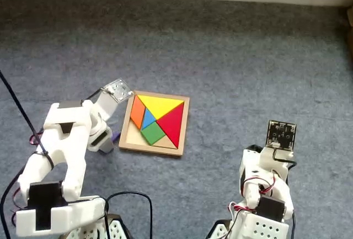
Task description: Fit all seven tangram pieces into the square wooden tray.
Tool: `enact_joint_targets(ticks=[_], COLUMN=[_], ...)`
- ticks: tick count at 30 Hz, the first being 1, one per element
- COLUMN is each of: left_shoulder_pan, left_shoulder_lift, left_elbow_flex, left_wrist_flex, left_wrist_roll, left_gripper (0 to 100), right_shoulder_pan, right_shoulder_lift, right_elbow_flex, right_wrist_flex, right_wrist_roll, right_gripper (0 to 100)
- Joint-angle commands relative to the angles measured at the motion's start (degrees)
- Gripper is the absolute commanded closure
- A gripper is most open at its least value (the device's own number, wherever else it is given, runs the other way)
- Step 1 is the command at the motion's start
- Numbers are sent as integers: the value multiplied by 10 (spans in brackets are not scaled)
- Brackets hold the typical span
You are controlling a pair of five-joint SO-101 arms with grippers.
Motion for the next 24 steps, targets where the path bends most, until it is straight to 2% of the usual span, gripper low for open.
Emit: enact_joint_targets(ticks=[1, 5, 9, 15, 17, 22, 24], left_shoulder_pan=[-7, -6, -6, -4, -4, -3, -3], left_shoulder_lift=[-16, 18, 59, 95, 89, 31, 0], left_elbow_flex=[-1, -15, -60, -115, -139, -224, -251], left_wrist_flex=[-5, -5, 29, 38, 71, 192, 244], left_wrist_roll=[-13, -16, -13, -12, -11, 68, 69], left_gripper=[775, 820, 864, 976, 976, 975, 966], right_shoulder_pan=[7, 7, 7, 7, 7, 7, 7], right_shoulder_lift=[-7, -7, -7, -7, -7, -7, -7], right_elbow_flex=[63, 63, 63, 63, 63, 63, 63], right_wrist_flex=[-10, -10, -10, -10, -10, -10, -10], right_wrist_roll=[-4, -4, -4, -4, -4, -4, -4], right_gripper=[992, 992, 992, 992, 992, 992, 992])
